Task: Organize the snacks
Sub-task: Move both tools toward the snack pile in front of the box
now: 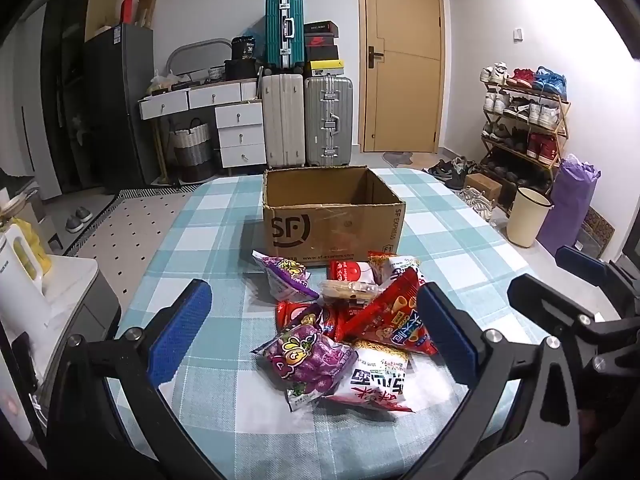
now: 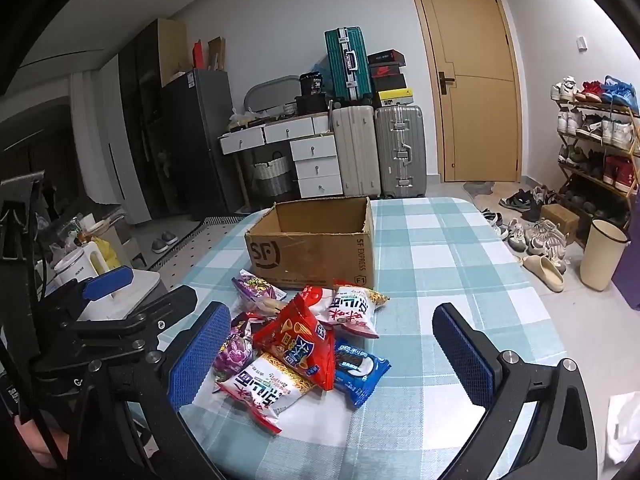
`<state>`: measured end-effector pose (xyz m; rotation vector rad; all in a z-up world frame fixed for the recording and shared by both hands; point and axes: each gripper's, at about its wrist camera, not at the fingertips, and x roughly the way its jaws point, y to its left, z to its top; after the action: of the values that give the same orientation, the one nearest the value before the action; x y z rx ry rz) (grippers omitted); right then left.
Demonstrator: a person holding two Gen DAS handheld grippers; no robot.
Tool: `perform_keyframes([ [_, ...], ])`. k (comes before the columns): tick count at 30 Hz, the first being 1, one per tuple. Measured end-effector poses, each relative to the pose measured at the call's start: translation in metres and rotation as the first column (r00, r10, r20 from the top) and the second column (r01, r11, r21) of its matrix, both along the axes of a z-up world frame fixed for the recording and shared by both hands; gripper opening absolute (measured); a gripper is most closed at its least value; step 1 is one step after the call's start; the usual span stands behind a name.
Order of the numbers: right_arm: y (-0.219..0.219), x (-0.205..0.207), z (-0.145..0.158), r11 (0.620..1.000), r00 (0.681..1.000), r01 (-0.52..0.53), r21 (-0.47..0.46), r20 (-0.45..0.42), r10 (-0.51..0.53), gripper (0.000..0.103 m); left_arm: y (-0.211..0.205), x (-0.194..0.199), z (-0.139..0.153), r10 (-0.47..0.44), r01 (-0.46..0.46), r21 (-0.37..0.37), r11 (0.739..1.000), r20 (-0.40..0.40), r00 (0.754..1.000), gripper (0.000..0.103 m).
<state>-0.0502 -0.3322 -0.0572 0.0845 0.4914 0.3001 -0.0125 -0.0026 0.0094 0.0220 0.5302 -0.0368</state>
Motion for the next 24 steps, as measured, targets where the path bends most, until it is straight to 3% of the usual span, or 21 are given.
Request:
perform_keyframes([
  [24, -0.0017, -0.0022, -0.0004, 1.000, 1.000, -0.009, 0.020, 0.019, 0.009, 0.103, 0.0024, 0.0010, -0.0034, 0.010, -0.010, -0.016, 1.000, 0.004, 1.000, 0.102],
])
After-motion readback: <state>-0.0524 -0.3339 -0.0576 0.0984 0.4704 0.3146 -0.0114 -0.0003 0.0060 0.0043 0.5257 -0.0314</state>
